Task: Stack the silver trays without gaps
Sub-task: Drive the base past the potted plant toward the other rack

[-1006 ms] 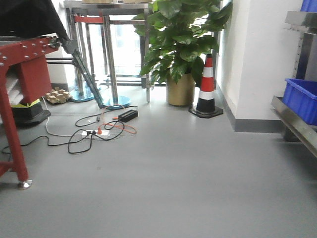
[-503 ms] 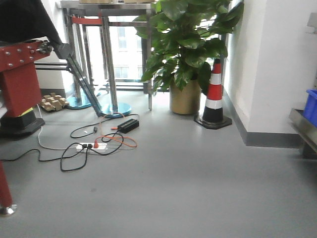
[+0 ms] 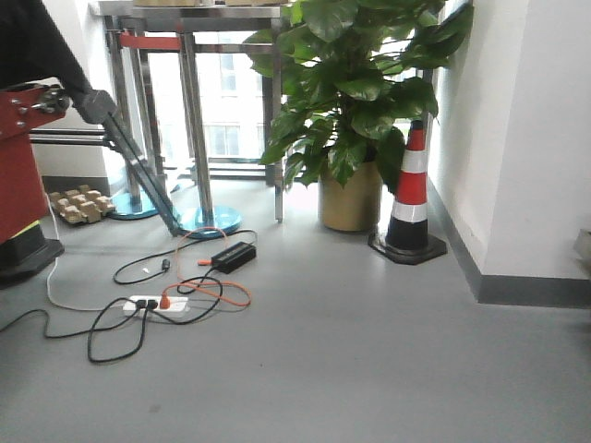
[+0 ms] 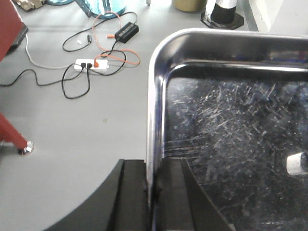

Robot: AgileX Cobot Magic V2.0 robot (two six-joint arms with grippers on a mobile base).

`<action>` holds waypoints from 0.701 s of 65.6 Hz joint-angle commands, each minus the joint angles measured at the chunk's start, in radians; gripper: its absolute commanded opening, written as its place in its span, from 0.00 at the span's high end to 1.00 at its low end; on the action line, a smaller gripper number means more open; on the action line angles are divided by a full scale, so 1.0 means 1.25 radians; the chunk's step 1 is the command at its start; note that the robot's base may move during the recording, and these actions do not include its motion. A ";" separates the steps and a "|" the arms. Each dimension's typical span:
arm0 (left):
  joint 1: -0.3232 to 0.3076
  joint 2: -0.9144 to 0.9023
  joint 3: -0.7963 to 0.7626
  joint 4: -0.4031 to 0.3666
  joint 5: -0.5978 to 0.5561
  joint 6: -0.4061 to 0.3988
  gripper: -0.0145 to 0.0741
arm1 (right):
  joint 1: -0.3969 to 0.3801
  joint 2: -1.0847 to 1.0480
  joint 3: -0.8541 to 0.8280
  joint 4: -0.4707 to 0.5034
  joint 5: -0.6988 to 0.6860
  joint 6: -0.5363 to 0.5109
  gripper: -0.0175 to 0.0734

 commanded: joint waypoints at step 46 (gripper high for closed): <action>-0.015 0.008 -0.002 0.021 -0.070 0.005 0.85 | 0.014 0.004 -0.015 -0.007 -0.182 -0.003 0.82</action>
